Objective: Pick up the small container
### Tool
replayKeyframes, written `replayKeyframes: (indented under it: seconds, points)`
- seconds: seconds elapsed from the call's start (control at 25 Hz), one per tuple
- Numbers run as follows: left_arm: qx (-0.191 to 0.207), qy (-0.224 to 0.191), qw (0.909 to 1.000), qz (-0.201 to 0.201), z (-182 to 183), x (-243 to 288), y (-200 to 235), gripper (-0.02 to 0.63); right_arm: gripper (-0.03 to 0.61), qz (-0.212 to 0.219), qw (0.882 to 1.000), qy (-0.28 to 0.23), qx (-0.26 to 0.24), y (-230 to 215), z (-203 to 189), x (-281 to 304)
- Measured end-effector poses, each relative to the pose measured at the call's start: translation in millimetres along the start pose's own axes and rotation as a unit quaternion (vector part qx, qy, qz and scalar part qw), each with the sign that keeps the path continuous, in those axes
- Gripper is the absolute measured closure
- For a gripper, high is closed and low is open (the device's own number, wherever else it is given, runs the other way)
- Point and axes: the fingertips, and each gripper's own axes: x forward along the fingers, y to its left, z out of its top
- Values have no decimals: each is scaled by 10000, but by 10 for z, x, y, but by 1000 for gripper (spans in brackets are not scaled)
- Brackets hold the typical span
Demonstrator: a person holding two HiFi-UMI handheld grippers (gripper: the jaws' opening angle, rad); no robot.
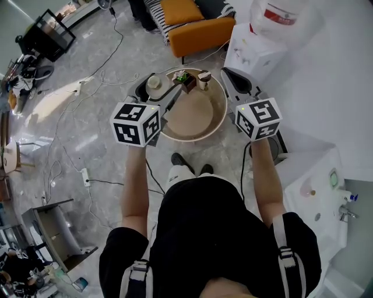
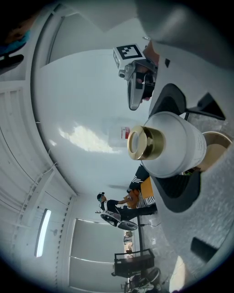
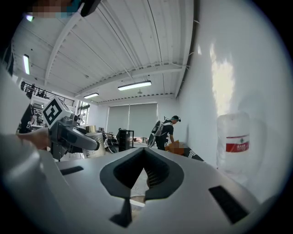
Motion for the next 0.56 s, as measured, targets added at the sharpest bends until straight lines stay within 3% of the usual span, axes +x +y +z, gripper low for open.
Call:
replayKeyframes:
  seconds: [0.56]
  points:
    - [20, 47, 9999, 148, -76, 19, 71, 261, 575, -63, 10000, 56, -33, -68, -8, -15]
